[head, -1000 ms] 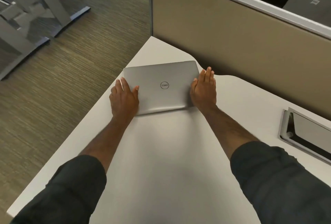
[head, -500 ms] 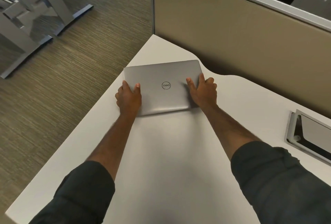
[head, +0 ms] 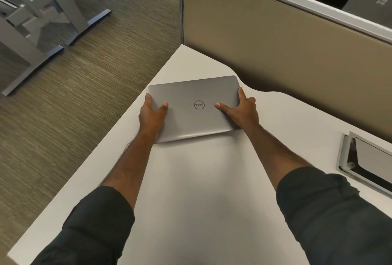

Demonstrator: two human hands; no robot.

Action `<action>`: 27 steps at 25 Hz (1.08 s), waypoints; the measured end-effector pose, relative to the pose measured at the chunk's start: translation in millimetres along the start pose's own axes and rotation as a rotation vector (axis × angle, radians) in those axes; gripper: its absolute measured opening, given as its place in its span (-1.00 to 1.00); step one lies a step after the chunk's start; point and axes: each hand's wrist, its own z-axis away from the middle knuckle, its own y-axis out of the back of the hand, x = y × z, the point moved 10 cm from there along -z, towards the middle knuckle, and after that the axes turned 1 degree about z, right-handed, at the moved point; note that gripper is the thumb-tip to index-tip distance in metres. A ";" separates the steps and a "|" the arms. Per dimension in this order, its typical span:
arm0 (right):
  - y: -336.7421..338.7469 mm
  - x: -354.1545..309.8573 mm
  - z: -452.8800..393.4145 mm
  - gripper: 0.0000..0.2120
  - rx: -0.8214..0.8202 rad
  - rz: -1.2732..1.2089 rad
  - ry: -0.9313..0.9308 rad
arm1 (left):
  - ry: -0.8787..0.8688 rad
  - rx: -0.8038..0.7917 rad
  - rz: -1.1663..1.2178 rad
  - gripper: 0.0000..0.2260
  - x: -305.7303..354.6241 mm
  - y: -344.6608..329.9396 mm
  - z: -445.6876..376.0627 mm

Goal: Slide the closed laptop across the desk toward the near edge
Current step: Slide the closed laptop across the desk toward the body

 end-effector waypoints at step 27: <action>59.0 76.4 190.0 0.16 0.119 -0.109 -0.004 | -0.226 -0.127 -0.252 -0.22 -23.6 19.7 176.2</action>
